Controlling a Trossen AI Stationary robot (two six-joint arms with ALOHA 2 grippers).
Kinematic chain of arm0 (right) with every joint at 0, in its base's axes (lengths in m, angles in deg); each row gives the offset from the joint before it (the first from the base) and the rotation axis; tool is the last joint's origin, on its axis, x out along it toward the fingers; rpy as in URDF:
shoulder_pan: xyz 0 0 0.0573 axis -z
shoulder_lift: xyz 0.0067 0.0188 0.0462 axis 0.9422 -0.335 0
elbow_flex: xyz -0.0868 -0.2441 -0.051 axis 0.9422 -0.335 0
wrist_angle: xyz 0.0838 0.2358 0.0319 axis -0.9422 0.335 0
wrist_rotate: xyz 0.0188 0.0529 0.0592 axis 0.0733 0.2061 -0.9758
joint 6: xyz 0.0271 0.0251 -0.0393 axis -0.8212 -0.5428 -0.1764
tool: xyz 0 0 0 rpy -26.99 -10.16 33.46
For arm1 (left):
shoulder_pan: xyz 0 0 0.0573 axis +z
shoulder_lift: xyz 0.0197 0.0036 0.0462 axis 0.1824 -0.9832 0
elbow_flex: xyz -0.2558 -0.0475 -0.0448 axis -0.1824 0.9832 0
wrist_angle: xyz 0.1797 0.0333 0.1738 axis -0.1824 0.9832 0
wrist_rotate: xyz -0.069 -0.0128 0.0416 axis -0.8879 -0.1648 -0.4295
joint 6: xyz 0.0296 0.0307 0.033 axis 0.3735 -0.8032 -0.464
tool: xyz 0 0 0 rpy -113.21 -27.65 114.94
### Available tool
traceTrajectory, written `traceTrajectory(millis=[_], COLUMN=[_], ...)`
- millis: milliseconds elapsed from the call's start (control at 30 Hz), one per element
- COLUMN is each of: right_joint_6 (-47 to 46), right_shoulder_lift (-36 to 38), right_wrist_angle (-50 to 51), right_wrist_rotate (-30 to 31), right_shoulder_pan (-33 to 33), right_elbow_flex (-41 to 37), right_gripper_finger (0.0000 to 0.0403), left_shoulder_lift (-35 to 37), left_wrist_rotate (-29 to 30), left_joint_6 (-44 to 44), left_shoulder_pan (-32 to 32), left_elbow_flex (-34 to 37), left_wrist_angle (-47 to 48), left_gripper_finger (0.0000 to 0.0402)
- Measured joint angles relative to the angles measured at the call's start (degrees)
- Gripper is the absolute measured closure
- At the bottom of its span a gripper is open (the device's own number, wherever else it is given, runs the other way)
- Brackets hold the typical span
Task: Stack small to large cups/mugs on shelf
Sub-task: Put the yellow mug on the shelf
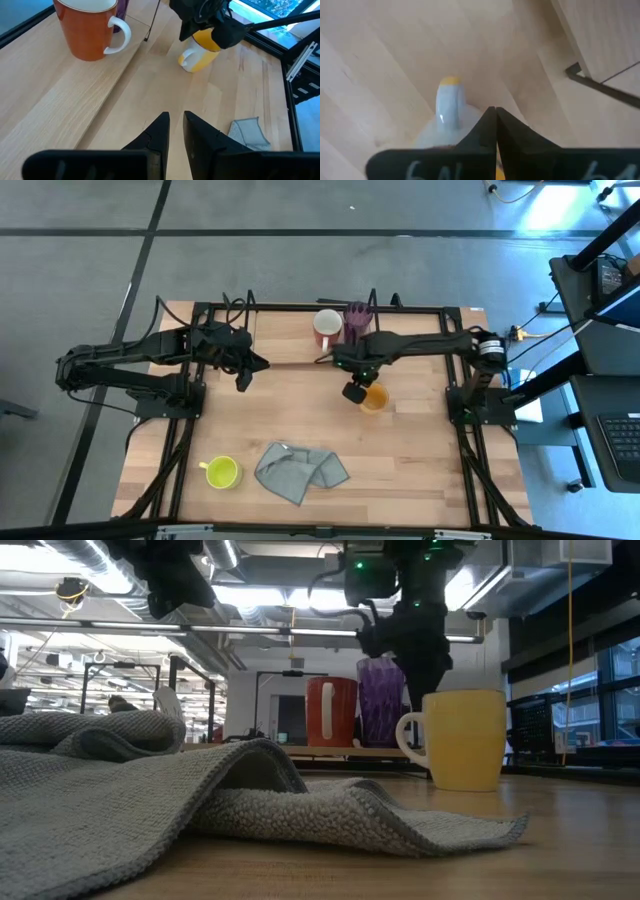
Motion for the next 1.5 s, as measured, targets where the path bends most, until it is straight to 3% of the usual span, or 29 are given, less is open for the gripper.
traceTrajectory(millis=[600,800,967,1500], right_joint_6=[-0.84,-3.03,-6.56,-23.49], right_shoulder_lift=[-1.23,-1.23,-1.23,3.19], right_wrist_angle=[0.07,-0.03,-0.04,0.03], right_wrist_rotate=[-2.54,-5.92,-9.92,-7.66], right_shoulder_pan=[-5.03,-8.3,-11.55,-21.83], right_elbow_flex=[0.82,0.8,0.8,0.77], right_gripper_finger=[0.0391,0.039,0.039,0.0389], left_shoulder_lift=[0.0,0.0,0.0,0.0], left_wrist_rotate=[0.0,0.0,0.01,0.0], left_joint_6=[-0.69,-0.7,-0.66,-0.61], left_shoulder_pan=[0.0,-0.04,-0.04,-0.02], left_elbow_flex=[0.0,0.0,0.01,0.0], left_wrist_angle=[0.12,0.12,0.11,0.14], left_gripper_finger=[0.0353,0.0353,0.0353,0.0353])
